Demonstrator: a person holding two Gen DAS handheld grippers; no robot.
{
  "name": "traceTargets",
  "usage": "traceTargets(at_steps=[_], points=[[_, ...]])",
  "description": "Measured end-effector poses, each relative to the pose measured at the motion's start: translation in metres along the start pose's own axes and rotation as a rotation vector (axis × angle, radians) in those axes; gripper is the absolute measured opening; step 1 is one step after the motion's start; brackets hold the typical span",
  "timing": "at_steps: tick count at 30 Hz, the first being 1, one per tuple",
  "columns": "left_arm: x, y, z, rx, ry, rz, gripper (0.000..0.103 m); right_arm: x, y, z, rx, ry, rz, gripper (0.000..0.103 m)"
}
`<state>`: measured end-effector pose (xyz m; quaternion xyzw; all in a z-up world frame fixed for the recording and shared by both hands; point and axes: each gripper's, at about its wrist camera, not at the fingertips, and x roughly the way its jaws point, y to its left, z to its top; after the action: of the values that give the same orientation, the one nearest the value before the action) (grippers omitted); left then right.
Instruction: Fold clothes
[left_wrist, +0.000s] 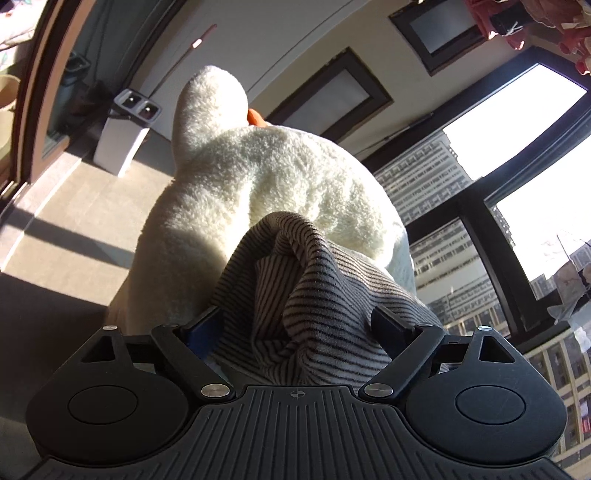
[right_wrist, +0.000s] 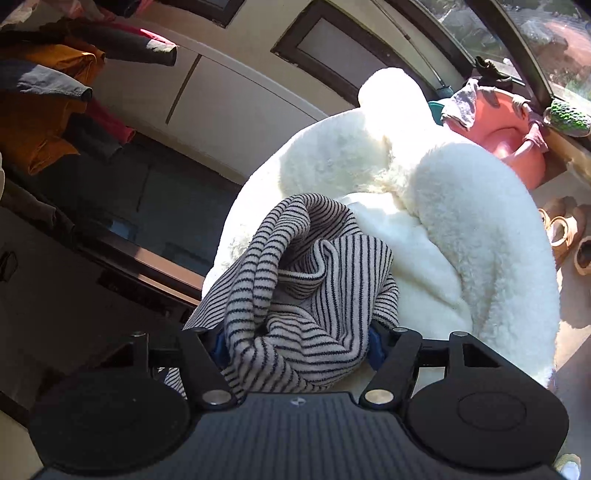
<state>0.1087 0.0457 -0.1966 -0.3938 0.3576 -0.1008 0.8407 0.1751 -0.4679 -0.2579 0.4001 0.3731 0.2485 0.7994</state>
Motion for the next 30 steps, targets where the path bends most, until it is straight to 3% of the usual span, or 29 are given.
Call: traceTargets(at_steps=[6,9,13,20,24,25,27,28,30], points=[[-0.006,0.026,-0.022,-0.177,0.112,-0.159,0.096,0.002,-0.01,0.008,0.06,0.028,0.014,0.066],[0.007,0.031,-0.024,-0.234,0.086,-0.146,0.096,0.005,-0.01,0.009,0.067,0.029,0.012,0.066],[0.022,0.028,-0.02,-0.274,0.061,-0.193,0.098,0.004,-0.009,0.006,0.055,0.027,0.006,0.067],[0.047,0.021,-0.009,-0.209,0.036,-0.086,0.102,0.003,-0.016,-0.001,0.078,0.007,0.014,0.068],[0.055,0.023,-0.003,-0.194,0.035,-0.094,0.103,0.004,-0.014,-0.004,0.072,-0.018,0.003,0.07],[0.055,0.022,-0.001,-0.178,0.03,-0.096,0.101,0.004,-0.011,-0.005,0.06,-0.028,-0.005,0.07],[0.05,0.012,0.004,-0.081,-0.002,-0.092,0.069,0.002,-0.003,-0.007,0.016,-0.056,-0.03,0.065],[0.045,0.004,0.007,-0.022,-0.017,-0.085,0.068,-0.002,0.006,-0.009,-0.037,-0.081,-0.05,0.061],[0.037,-0.011,0.012,0.086,-0.038,-0.081,0.056,-0.008,0.022,-0.014,-0.119,-0.125,-0.081,0.055]])
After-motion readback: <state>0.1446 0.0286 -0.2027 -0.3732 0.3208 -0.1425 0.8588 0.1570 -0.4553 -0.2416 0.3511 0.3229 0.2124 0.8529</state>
